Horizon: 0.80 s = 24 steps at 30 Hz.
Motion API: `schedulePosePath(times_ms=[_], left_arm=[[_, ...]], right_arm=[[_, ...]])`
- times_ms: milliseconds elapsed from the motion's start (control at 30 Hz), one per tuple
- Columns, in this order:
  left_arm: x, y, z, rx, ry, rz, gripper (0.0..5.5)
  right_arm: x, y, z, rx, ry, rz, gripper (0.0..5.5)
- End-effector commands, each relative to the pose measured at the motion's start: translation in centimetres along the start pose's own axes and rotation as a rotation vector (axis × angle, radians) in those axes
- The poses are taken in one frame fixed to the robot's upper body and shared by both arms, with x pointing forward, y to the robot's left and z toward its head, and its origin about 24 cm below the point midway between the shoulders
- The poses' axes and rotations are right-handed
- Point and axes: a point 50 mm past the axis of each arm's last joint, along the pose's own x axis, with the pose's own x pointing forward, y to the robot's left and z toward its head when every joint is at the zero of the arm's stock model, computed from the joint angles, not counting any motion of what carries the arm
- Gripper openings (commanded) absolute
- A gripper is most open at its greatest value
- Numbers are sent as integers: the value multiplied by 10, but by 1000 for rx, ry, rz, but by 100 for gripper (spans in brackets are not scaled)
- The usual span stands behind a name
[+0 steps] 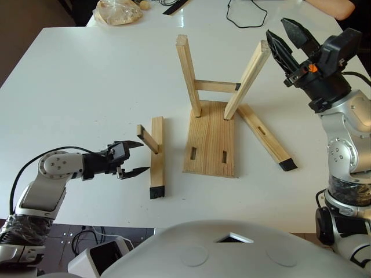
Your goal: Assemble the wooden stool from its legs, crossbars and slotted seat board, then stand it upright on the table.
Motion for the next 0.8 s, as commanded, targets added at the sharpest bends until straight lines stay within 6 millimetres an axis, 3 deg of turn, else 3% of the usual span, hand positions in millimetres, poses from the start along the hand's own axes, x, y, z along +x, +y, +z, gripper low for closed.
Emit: schedulePosePath(times_ms=[33, 167, 433, 533, 667, 800], left_arm=[[-13, 5, 14, -40, -83, 41, 404], [-25, 7, 24, -77, -142, 57, 404], [-73, 26, 63, -157, -418, 208, 404], [-86, 31, 88, -195, -615, 202, 357], [-68, 37, 111, -270, -787, 203, 288], [-33, 40, 112, -318, -757, 264, 252]], right_arm=[[4, -17, 27, 220, -173, -72, 163], [2, -34, 39, 356, -266, -142, 163], [-5, -36, 25, 284, -156, -182, 163], [-3, -36, 22, 274, -138, -176, 163], [3, -34, 18, 261, -119, -157, 163], [10, -32, 14, 244, -101, -129, 163]])
